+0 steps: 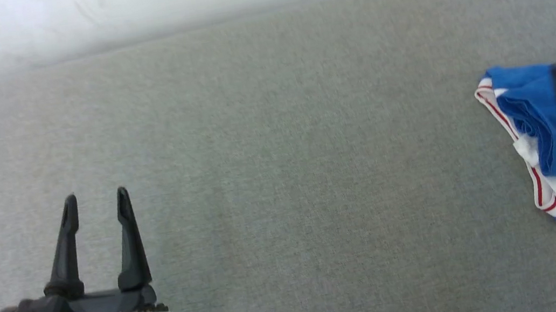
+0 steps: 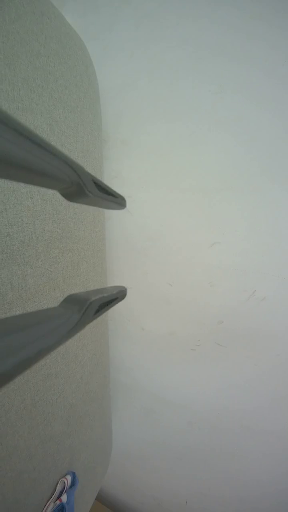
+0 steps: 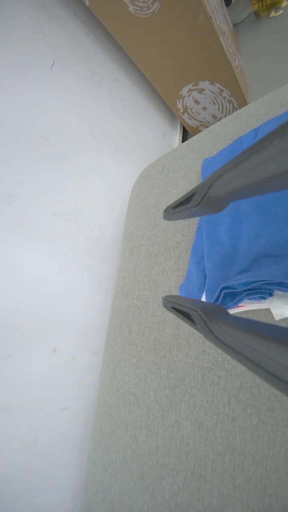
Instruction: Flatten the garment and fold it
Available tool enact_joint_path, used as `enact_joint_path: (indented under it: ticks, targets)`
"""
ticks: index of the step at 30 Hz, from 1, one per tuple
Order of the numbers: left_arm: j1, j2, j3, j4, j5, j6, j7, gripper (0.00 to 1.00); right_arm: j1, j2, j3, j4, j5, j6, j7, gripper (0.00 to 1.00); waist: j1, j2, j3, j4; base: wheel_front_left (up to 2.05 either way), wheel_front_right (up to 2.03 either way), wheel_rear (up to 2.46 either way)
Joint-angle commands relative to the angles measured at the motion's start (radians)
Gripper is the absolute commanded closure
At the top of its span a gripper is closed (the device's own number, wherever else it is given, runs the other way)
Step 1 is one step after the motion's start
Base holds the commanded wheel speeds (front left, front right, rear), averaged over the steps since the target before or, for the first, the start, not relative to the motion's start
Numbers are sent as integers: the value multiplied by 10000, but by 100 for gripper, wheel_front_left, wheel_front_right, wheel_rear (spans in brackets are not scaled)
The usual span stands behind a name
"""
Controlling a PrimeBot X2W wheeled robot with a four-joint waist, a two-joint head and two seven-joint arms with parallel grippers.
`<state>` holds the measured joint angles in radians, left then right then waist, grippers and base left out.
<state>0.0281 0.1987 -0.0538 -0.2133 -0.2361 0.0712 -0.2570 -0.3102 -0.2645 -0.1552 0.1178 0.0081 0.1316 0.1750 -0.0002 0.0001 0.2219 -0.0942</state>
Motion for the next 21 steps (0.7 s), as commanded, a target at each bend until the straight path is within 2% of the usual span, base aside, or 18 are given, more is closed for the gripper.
enact_joint_path:
  ticks: [1,11,21]
  targets:
    - [184,-93,87,80,-14,-74,-46,0,271,243,98,-164,81,-9,-171,0,2,-1,-499,254,0,0,0]
    - [794,-422,97,627,68,-185,-47,0,1479,1608,495,-794,-141,-9,-1597,0,2,-1,-1338,533,0,0,0]
    - [1231,-289,-241,1214,296,-291,-29,0,2488,2108,810,-482,-351,-9,-2753,0,2,-1,-1991,674,0,0,0]
